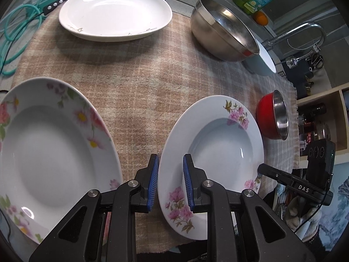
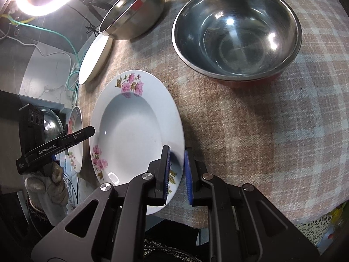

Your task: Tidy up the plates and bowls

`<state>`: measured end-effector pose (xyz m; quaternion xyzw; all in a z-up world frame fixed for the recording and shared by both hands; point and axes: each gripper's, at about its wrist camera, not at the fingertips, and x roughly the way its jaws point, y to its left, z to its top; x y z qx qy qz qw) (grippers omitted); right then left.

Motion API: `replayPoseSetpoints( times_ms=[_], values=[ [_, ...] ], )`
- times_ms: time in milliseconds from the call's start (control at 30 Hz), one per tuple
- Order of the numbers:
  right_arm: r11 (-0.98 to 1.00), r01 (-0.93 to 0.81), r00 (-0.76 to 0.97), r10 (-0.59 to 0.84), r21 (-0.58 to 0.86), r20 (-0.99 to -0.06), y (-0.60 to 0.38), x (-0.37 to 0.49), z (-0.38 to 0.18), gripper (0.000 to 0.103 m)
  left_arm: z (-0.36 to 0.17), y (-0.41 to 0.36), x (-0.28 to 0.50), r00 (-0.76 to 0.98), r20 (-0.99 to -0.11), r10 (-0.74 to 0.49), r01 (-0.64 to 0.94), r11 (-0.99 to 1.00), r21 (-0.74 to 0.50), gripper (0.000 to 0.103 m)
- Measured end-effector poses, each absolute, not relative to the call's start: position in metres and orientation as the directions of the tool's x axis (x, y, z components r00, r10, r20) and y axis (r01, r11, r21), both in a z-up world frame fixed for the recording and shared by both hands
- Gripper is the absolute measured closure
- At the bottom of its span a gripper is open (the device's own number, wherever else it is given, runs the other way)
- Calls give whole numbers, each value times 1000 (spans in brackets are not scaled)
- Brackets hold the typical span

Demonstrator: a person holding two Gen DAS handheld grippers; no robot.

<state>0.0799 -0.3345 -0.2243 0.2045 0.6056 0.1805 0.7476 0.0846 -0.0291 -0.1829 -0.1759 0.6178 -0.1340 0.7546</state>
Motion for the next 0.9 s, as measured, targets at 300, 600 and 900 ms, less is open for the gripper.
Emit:
replayPoseSetpoints(
  times_ms=[300, 600, 900],
  values=[
    [868, -43, 209, 492, 495, -845, -331, 77, -223, 89, -183, -30, 80, 216, -883, -417, -22, 902, -432, 84],
    [904, -63, 280, 423, 423, -862, -335, 74, -203, 70, -170, -26, 75, 260, -877, -405, -13, 906, -422, 72],
    [914, -152, 355, 406, 377, -842, -318, 73, -173, 41, -146, -10, 61, 351, -843, -407, -35, 894, -446, 51]
  ],
)
